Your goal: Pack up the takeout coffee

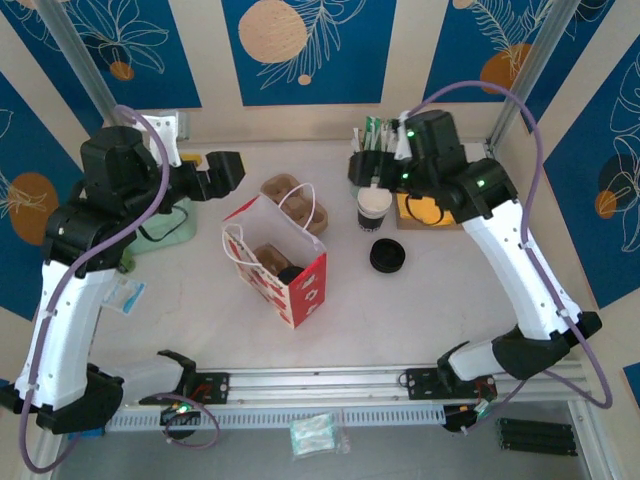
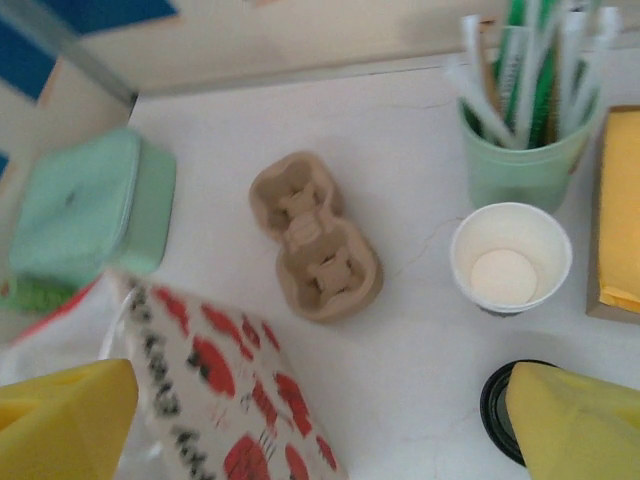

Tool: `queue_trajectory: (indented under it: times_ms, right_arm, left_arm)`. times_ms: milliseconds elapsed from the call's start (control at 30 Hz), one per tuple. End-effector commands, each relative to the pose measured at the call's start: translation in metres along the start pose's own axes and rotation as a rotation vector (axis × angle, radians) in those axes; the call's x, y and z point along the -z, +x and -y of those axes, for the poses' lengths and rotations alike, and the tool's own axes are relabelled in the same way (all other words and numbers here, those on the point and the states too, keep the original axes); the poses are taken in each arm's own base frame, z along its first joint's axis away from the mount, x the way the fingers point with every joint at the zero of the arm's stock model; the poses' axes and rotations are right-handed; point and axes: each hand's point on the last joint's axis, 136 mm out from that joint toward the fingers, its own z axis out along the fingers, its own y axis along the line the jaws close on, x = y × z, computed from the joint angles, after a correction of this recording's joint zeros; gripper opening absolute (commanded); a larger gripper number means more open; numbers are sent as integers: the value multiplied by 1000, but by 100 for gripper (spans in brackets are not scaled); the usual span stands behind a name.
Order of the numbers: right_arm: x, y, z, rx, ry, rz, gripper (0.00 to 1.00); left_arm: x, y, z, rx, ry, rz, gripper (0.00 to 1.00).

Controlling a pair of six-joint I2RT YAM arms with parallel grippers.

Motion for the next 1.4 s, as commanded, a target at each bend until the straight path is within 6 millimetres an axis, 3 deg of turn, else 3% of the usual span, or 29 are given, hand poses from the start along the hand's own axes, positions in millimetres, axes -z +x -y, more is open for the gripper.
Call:
queue_trajectory:
  times_ms: [0, 167, 367, 633, 867, 1100, 1367]
  right_arm:
    - [-8, -20, 8, -175, -131, 29, 95]
    - [-38, -24, 37, -256, -119, -30, 95]
    - [-83, -26, 46, -265, -156, -119, 84]
    - [-145, -29, 63, -152, -57, -175, 68]
    - [-194, -32, 72, -35, 58, -187, 67]
    - [-227, -39, 80, 39, 136, -191, 67]
    - [-248, -44, 82, 91, 163, -192, 62]
  left_arm:
    - [-14, -16, 10, -2, 58, 50, 99]
    - [-42, -21, 10, -3, 71, 35, 99]
    - [-77, -22, 8, -8, 81, 6, 99]
    - [-119, -16, -2, -23, 45, -34, 99]
    - [-147, -8, -11, -36, 1, -67, 100]
    - [-164, -4, -16, -30, -28, -98, 99]
    - [-184, 10, -14, -1, -20, -174, 99]
